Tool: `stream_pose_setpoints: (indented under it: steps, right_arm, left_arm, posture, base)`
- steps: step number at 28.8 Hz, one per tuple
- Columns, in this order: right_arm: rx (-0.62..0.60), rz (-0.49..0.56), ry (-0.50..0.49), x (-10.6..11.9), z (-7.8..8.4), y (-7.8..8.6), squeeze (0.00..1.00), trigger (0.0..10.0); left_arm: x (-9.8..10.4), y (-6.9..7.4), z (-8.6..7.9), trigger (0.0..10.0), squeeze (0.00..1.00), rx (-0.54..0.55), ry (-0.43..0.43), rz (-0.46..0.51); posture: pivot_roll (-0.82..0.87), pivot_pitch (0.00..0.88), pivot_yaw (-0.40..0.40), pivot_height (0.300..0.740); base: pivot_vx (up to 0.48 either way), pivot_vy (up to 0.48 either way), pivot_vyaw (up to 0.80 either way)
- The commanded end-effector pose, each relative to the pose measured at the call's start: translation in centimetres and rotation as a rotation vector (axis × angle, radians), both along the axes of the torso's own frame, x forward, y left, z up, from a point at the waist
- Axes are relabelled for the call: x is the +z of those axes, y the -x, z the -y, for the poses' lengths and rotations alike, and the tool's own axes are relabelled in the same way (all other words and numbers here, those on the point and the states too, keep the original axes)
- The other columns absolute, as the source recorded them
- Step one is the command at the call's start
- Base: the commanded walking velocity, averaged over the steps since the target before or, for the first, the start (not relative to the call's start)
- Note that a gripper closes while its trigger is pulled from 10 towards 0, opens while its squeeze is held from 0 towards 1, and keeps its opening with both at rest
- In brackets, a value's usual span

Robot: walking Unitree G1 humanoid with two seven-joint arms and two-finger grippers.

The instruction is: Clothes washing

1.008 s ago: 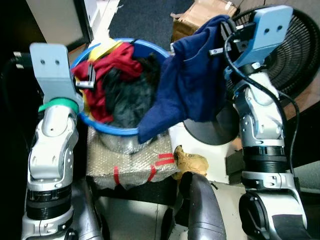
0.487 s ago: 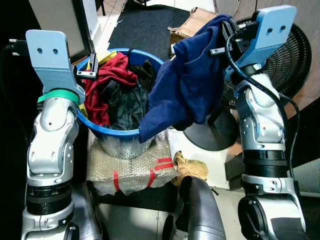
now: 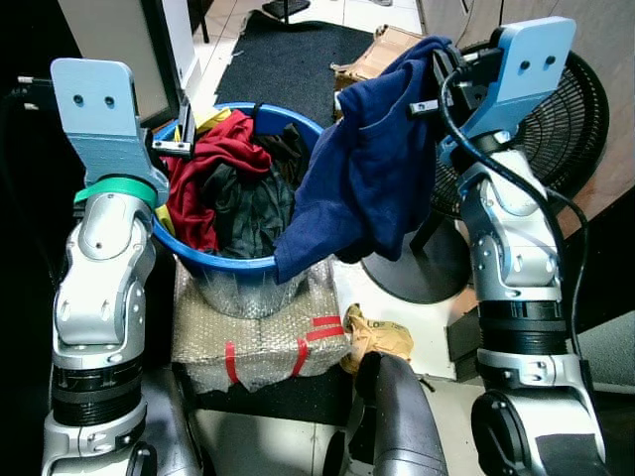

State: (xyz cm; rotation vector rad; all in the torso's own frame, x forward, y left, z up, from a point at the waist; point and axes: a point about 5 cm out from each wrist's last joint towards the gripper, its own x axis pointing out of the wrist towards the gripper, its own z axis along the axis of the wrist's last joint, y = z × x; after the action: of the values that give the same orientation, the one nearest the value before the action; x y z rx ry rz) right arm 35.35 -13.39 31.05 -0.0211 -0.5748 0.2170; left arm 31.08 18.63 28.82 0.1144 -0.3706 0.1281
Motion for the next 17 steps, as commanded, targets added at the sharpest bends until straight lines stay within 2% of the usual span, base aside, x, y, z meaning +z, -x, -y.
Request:
stream_pose_setpoints:
  steps: [1,5,17]
  right_arm:
    - [-0.011,0.017,-0.02,0.24,0.37,0.39,0.0,10.0]
    - [-0.013,0.013,-0.021,0.19,0.43,0.38,0.0,10.0]
    - [-0.012,0.009,-0.022,0.08,0.42,0.4,0.0,10.0]
  left_arm:
    - [-0.03,-0.08,-0.06,10.0,0.0,0.001,-0.009,0.003]
    - [-0.06,-0.1,-0.04,10.0,0.0,0.002,-0.007,0.002]
    - [-0.12,-0.09,-0.03,10.0,0.0,0.001,-0.006,0.0]
  posture:
    - [0.06,0.062,-0.049,0.48]
    - [0.07,0.064,-0.05,0.51]
    - [0.07,0.064,-0.048,0.545]
  base:
    - [0.0,0.0,0.0]
    - [0.0,0.0,0.0]
    - [0.0,0.0,0.0]
